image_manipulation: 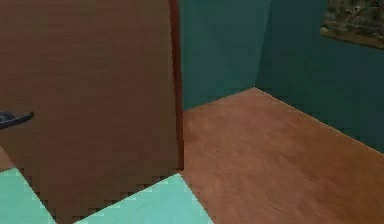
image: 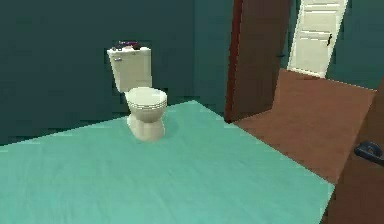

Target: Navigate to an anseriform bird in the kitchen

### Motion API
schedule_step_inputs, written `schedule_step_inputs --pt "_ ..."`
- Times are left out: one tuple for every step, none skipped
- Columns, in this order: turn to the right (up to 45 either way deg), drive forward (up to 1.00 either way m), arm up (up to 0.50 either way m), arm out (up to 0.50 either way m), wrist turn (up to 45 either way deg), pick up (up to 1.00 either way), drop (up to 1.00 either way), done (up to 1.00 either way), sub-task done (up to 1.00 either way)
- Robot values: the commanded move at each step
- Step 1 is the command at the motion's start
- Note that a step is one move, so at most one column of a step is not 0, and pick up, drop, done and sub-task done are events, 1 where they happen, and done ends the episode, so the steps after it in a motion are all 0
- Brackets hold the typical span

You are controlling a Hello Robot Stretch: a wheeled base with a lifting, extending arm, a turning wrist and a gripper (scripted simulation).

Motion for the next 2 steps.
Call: schedule_step_inputs --pt "0.0 0.65 0.00 0.00 0.0 0.00 0.00 0.00 0.00" --pt "9.0 0.00 0.00 0.00 0.0 0.00 0.00 0.00 0.00"
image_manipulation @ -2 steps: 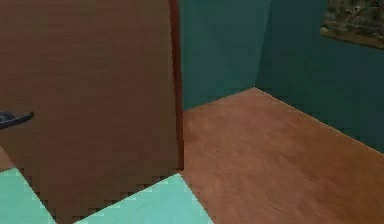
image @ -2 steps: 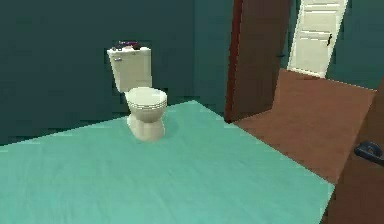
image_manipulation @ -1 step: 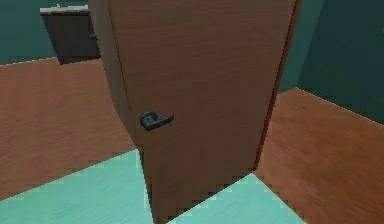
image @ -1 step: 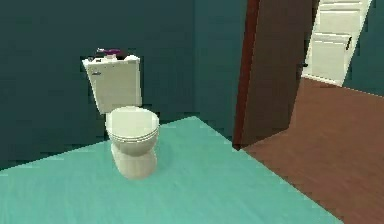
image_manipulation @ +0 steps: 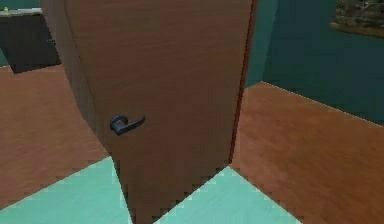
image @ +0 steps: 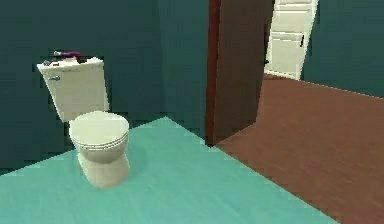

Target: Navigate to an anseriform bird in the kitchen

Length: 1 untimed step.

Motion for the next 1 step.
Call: schedule_step_inputs --pt "0.0 0.50 0.00 0.00 0.0 0.00 0.00 0.00 0.00"
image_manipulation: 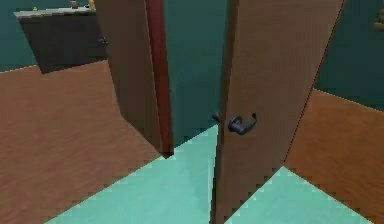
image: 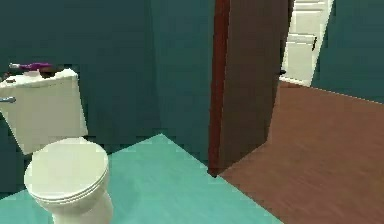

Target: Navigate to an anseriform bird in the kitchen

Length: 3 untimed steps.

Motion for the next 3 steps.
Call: schedule_step_inputs --pt "45.0 0.00 0.00 0.00 0.0 0.00 0.00 0.00 0.00" --pt "3.0 0.00 0.00 0.00 0.0 0.00 0.00 0.00 0.00" --pt "0.0 0.85 0.00 0.00 0.0 0.00 0.00 0.00 0.00"
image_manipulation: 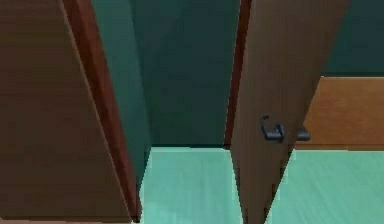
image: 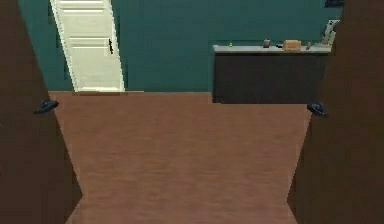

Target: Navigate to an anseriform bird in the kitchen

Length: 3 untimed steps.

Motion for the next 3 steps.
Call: schedule_step_inputs --pt "6.0 0.00 0.00 0.00 0.0 0.00 0.00 0.00 0.00" --pt "0.0 1.00 0.00 0.00 0.0 0.00 0.00 0.00 0.00" --pt "3.0 0.00 0.00 0.00 0.0 0.00 0.00 0.00 0.00"
